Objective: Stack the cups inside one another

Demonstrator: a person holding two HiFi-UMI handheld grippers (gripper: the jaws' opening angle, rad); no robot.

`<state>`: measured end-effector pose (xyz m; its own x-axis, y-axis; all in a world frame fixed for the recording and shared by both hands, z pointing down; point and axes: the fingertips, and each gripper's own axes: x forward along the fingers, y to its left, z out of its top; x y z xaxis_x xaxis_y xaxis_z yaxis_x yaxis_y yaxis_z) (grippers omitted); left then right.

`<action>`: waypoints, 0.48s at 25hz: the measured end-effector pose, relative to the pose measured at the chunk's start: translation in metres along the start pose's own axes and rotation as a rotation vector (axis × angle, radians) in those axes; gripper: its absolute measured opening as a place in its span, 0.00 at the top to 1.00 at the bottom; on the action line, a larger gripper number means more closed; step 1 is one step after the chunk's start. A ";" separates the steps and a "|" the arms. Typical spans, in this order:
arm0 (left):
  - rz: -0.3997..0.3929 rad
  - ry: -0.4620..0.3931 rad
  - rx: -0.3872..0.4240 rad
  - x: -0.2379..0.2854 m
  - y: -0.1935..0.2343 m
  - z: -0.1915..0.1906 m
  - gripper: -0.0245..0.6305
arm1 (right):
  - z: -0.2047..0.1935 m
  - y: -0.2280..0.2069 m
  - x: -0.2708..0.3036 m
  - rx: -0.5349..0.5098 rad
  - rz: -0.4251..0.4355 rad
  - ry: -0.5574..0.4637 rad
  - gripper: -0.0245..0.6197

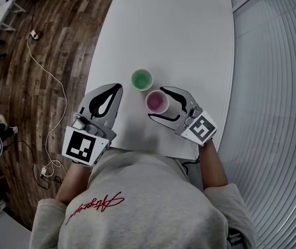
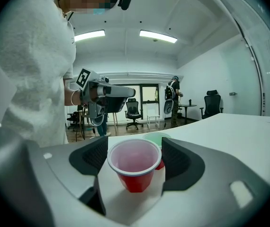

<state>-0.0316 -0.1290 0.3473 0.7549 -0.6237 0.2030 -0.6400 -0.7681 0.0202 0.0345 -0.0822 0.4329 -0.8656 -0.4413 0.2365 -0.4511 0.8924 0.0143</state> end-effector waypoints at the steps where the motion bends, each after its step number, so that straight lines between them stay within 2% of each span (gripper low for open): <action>1: 0.001 0.007 0.002 -0.001 0.000 -0.002 0.97 | 0.001 0.000 0.000 -0.004 0.001 -0.001 0.41; 9: 0.015 -0.006 0.005 -0.004 0.002 -0.003 0.97 | 0.019 0.000 0.002 -0.021 0.004 -0.060 0.41; 12: 0.018 -0.011 0.004 -0.008 0.002 -0.002 0.97 | 0.024 0.001 0.001 -0.032 0.012 -0.051 0.41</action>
<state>-0.0387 -0.1256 0.3475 0.7445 -0.6393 0.1922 -0.6533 -0.7570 0.0127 0.0280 -0.0842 0.4101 -0.8812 -0.4343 0.1868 -0.4342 0.8998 0.0433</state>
